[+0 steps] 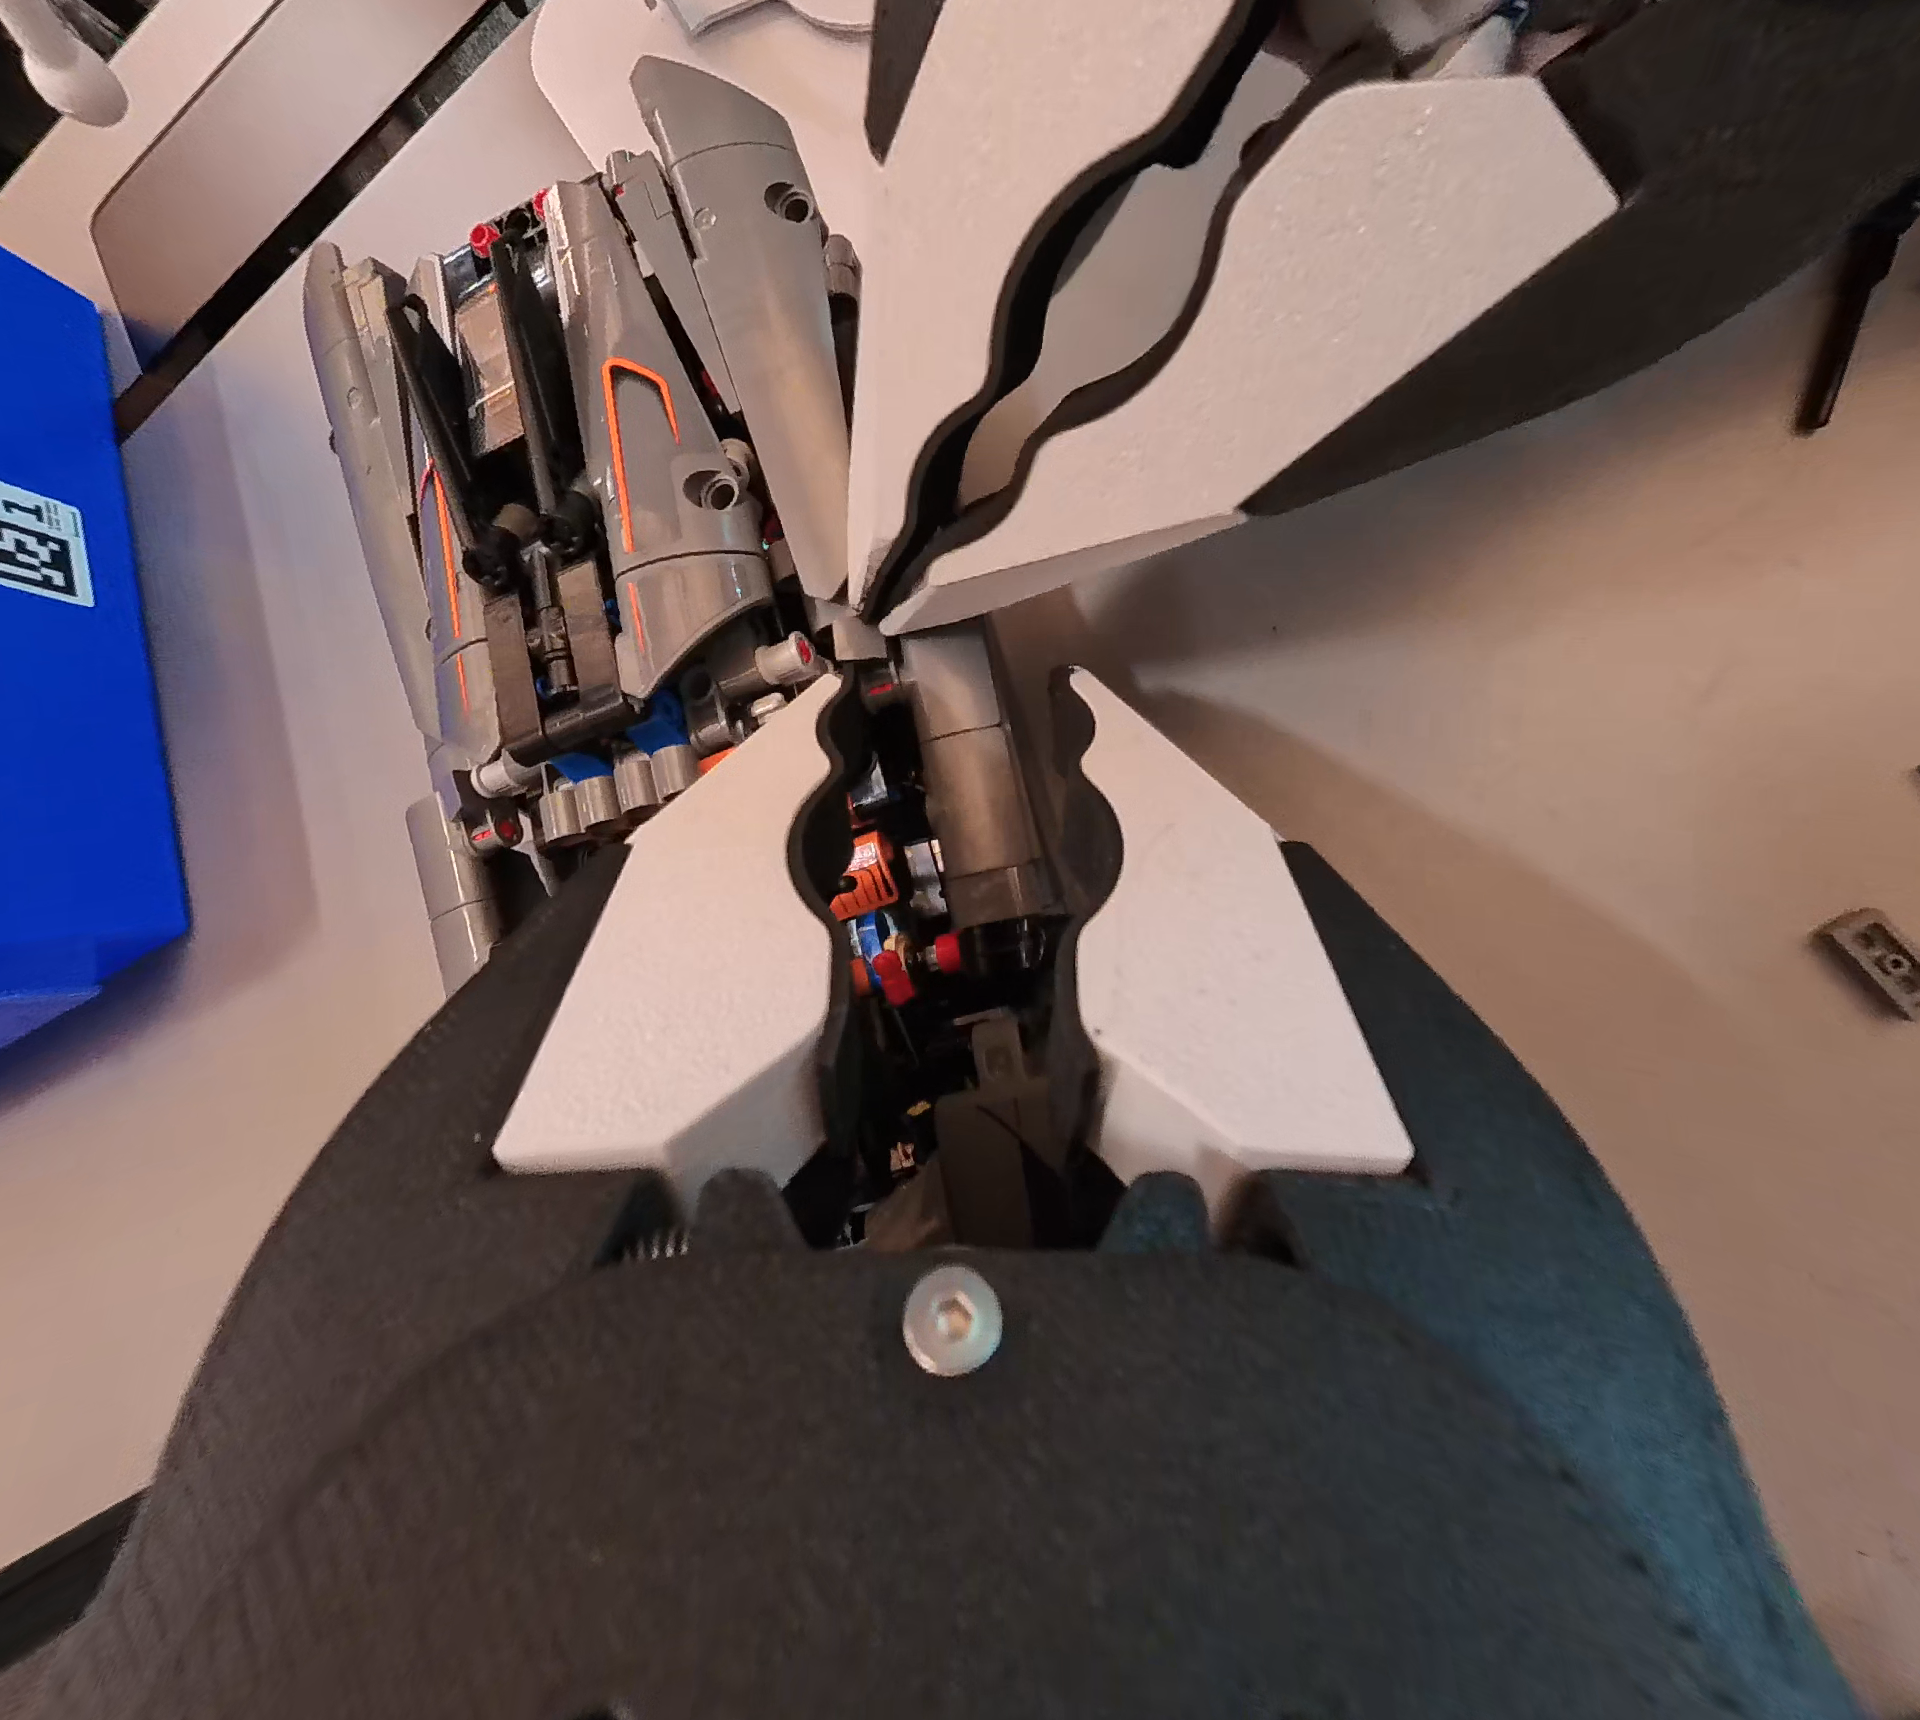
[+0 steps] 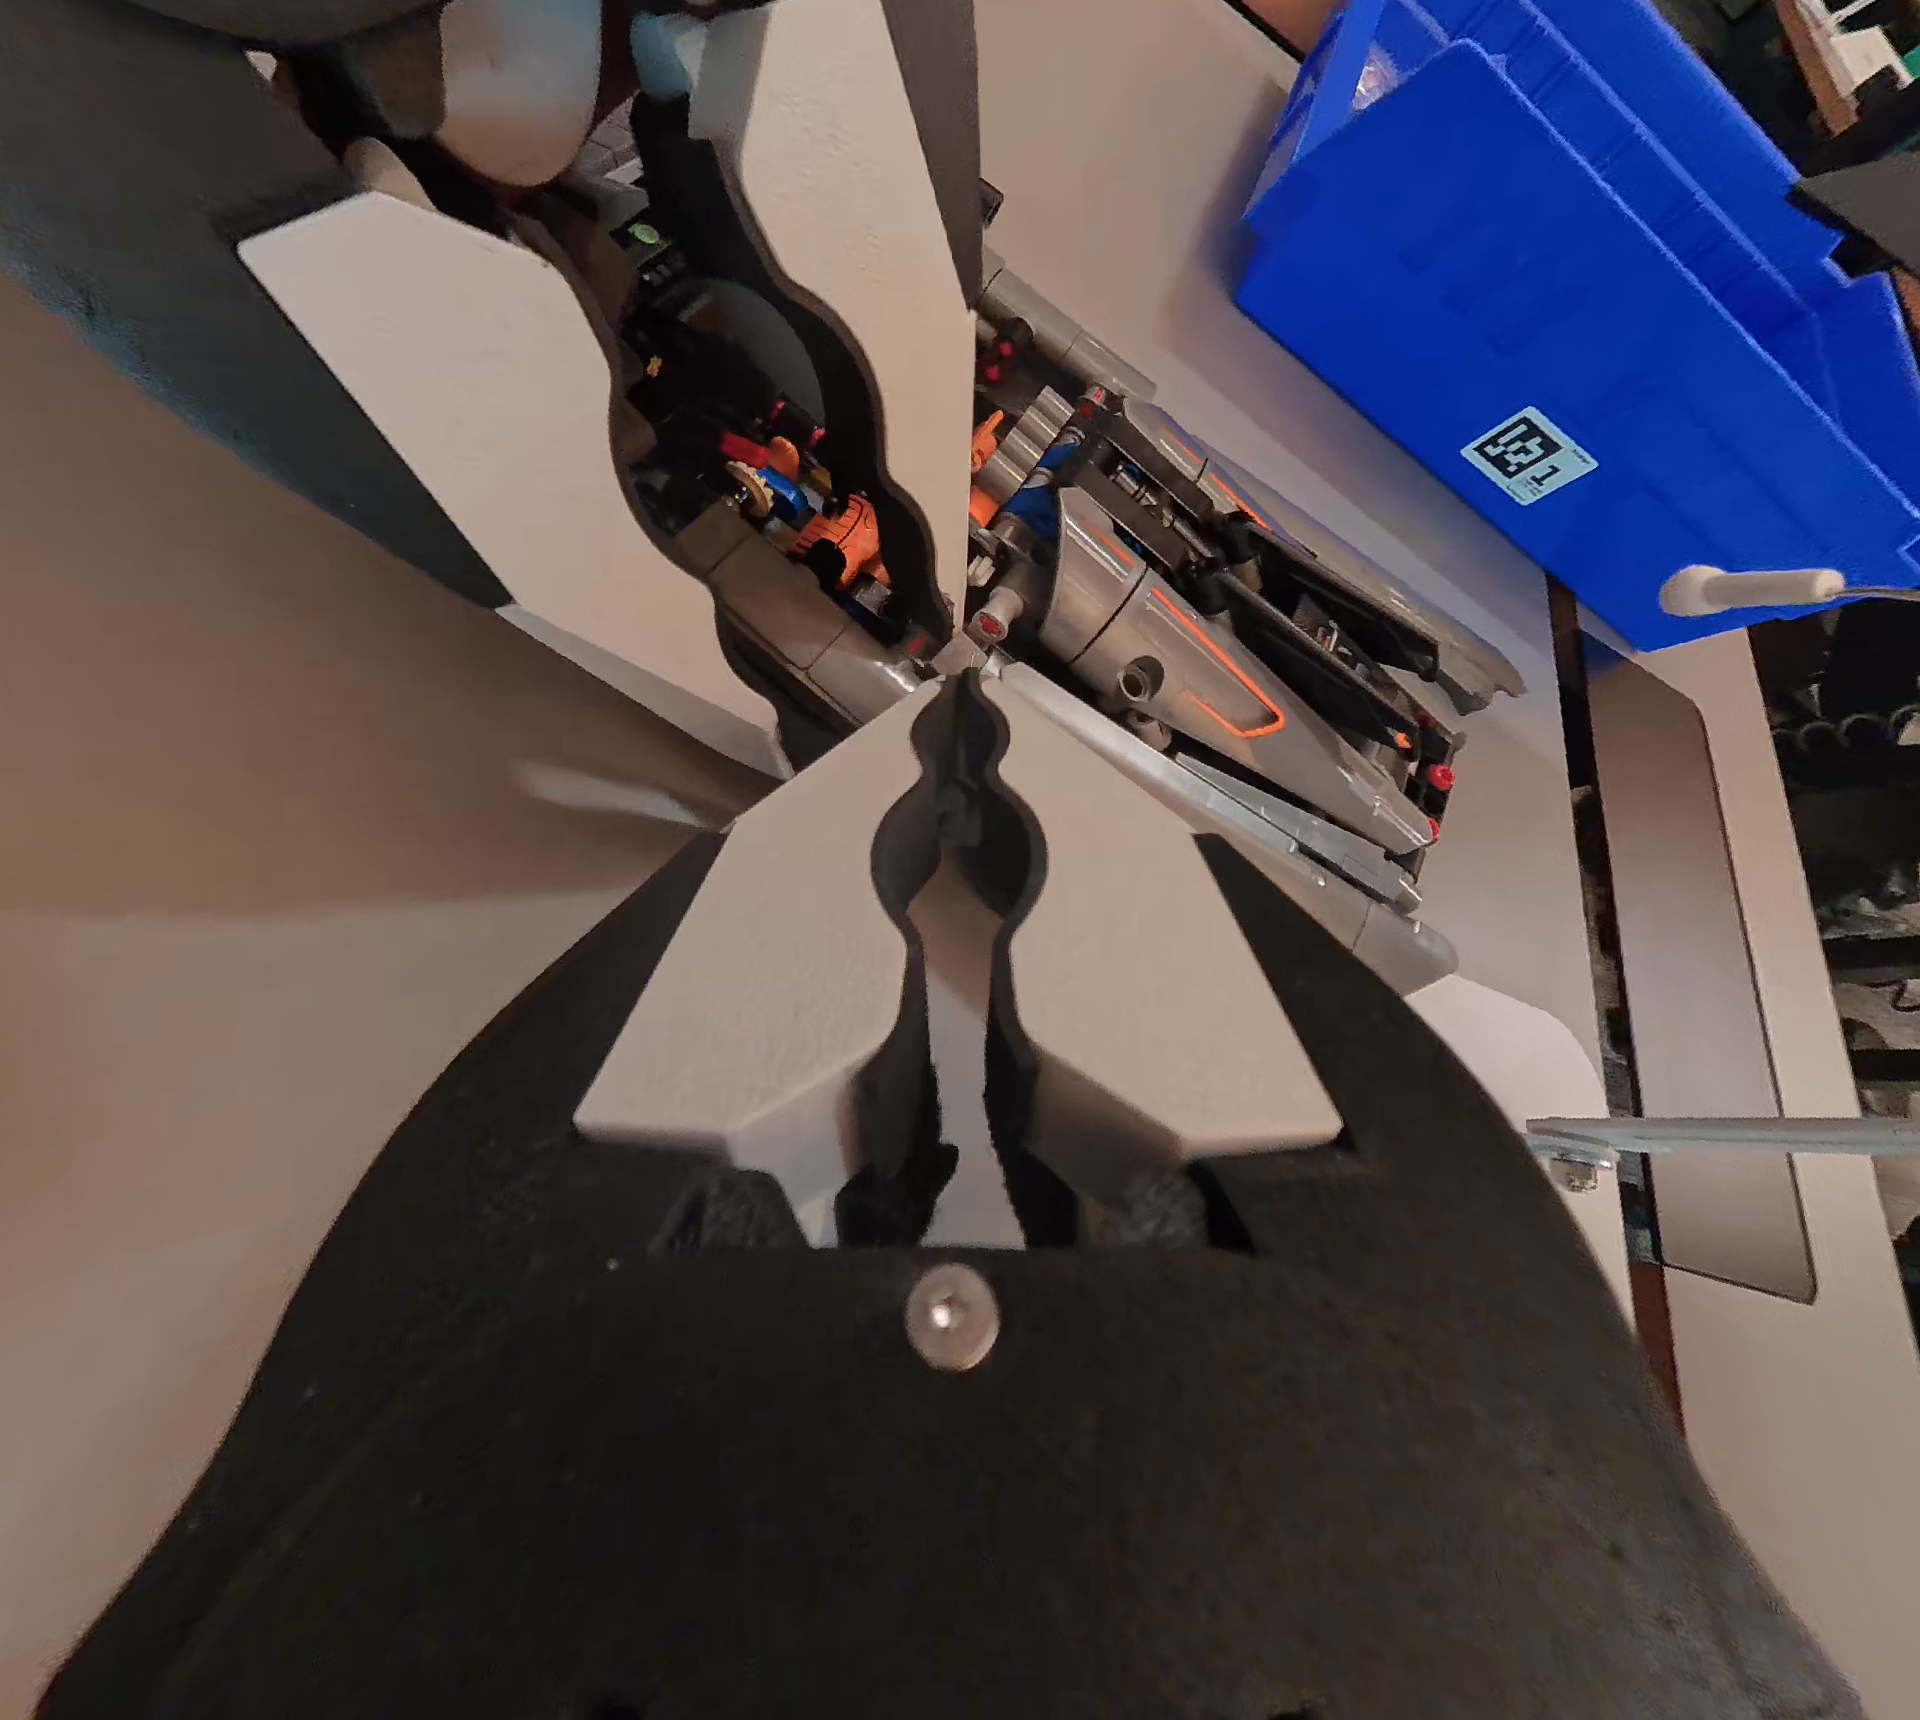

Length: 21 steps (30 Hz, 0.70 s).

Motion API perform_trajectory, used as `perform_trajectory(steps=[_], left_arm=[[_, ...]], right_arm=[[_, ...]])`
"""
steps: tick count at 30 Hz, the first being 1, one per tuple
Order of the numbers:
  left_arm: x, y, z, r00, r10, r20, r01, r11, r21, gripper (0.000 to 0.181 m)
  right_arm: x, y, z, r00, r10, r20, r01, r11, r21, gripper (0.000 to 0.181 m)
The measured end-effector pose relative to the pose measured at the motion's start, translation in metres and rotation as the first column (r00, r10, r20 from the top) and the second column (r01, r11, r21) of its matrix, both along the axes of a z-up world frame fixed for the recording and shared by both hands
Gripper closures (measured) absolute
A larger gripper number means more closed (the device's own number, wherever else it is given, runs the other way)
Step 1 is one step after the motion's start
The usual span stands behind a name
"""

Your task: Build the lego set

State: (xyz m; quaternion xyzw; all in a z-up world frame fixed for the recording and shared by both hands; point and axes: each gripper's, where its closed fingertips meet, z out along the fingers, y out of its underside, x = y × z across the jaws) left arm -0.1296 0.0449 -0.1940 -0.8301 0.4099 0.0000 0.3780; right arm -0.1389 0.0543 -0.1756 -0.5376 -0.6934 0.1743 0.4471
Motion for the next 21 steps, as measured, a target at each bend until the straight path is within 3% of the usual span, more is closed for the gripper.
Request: perform_trajectory(steps=[16, 21], left_arm=[[-0.0021, 0.0004, -0.0004, 1.0, 0.006, -0.027, -0.006, 1.0, 0.013, 0.15], [-0.0009, -0.0013, 0.0063, 0.999, -0.009, 0.037, 0.008, 1.0, 0.015, 0.146]], right_arm=[[-0.0013, 0.0003, -0.0001, 1.0, 0.0, 0.003, 0.0, 0.999, 0.048, 0.181], [-0.0005, -0.0022, 0.006, 1.0, 0.018, -0.008, -0.017, 0.998, 0.059, 0.181]])
